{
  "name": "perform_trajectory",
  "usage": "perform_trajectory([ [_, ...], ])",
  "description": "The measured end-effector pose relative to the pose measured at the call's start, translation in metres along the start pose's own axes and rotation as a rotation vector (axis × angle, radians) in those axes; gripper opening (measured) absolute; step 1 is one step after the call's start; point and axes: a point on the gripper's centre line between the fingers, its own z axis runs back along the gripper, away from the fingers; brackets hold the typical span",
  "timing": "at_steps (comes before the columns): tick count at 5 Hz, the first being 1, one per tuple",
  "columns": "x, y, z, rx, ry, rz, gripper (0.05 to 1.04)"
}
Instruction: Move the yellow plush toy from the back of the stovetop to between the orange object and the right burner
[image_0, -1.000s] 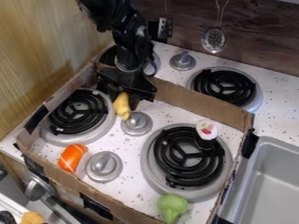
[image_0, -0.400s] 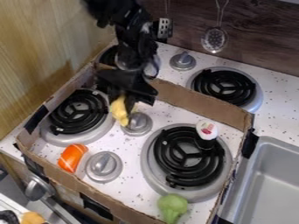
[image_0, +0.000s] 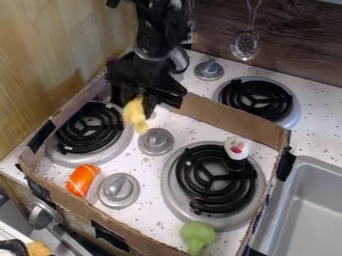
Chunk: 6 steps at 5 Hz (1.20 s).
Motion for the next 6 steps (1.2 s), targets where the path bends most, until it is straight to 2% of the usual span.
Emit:
perform_trajectory([
  [1,-0.014,-0.009,0.028,-0.023,0.068,-0.008,0.288],
  [2,-0.031,-0.021,0.041,-0.055,0.137,-0.001,0.286],
  [3,-0.049,-0.034,0.041,-0.091,0.165,0.011,0.286],
  [5,-0.074,-0.056,0.032,-0.131,0.151,0.036,0.286],
  [6,-0.079,-0.06,0.024,-0.151,0.139,0.061,0.286],
])
